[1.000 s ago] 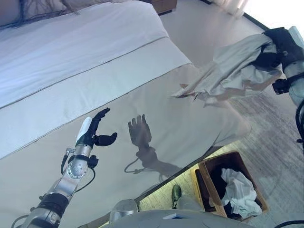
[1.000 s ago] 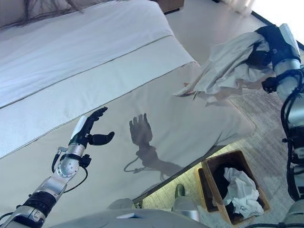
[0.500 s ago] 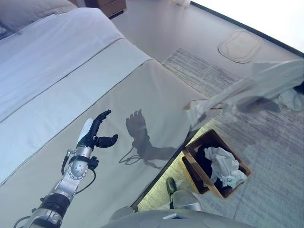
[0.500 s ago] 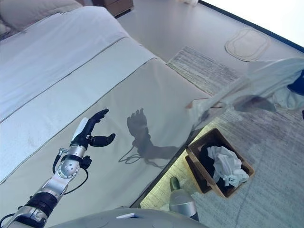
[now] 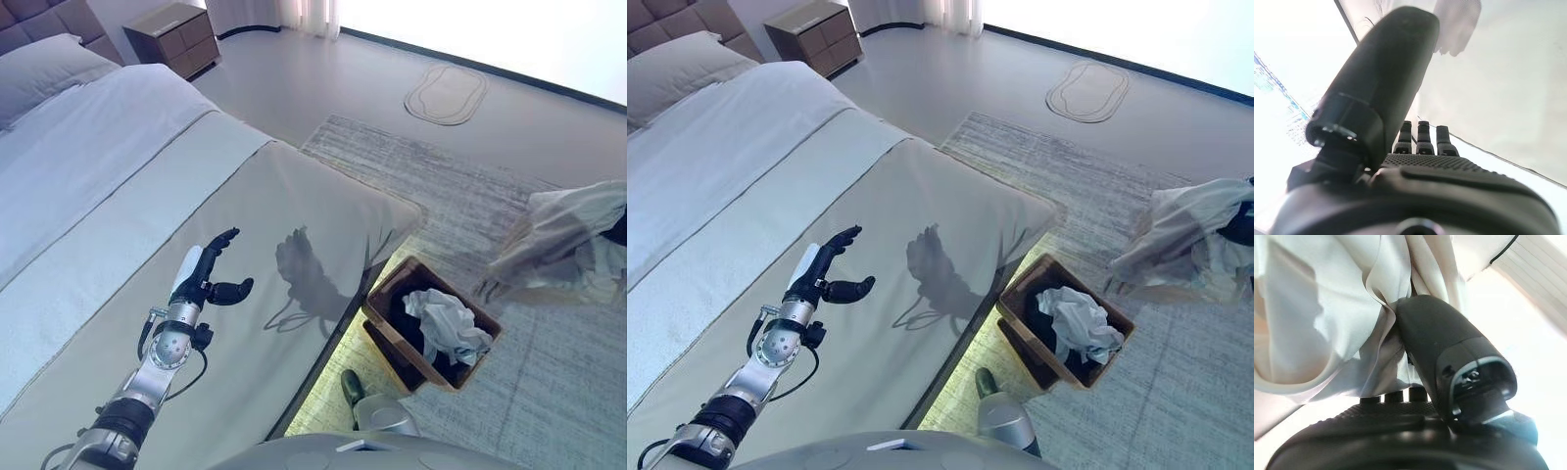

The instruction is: Pick up the clothes from the bed and place them into the basket

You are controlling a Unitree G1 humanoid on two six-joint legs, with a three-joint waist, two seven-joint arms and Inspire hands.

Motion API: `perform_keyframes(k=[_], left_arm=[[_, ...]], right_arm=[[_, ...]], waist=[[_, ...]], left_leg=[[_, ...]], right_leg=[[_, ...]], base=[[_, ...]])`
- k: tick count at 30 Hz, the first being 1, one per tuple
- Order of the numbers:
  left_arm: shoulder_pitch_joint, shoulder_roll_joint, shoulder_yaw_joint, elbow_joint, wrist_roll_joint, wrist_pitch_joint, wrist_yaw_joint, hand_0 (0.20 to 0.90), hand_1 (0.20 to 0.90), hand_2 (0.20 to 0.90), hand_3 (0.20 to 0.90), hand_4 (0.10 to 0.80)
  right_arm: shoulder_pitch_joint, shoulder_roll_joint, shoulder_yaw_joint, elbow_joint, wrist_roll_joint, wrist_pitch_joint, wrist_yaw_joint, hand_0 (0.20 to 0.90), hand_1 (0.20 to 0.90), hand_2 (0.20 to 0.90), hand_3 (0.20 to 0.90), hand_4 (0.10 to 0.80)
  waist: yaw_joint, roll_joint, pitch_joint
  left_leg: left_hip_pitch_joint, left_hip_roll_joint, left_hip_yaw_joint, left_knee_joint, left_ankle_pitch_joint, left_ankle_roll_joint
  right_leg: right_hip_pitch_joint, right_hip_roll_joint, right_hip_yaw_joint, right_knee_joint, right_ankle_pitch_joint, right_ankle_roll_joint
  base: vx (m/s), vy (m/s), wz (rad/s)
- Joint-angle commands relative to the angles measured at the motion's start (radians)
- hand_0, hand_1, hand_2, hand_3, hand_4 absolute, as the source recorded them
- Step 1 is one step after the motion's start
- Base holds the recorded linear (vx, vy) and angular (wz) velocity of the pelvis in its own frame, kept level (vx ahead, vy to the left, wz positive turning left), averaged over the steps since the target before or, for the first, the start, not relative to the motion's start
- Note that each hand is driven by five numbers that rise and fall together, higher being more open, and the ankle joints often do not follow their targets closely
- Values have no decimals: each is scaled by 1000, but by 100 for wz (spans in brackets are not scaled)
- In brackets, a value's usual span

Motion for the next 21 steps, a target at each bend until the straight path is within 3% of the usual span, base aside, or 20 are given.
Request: perform_keyframes(k=[1,21], left_arm=[[-90,45,15,21,16,-64,37,900,900,900,900,800],[-127,40,-39,15,9,-34,8,900,900,900,900,800]], right_arm=[[-125,-25,-33,21,29,-114,-21,300,300,300,200,100],[-266,122,214,349,-42,-65,4,300,300,300,200,100]], waist=[[30,-58,-81],[81,-27,-66]], left_leg=[[-22,9,-26,64,-59,0],[-22,8,-33,61,-50,-9]], right_leg=[[-16,-13,-19,112,-68,44],[-10,-30,-69,104,-60,46]], base=[[0,0,0],[-16,-25,5]])
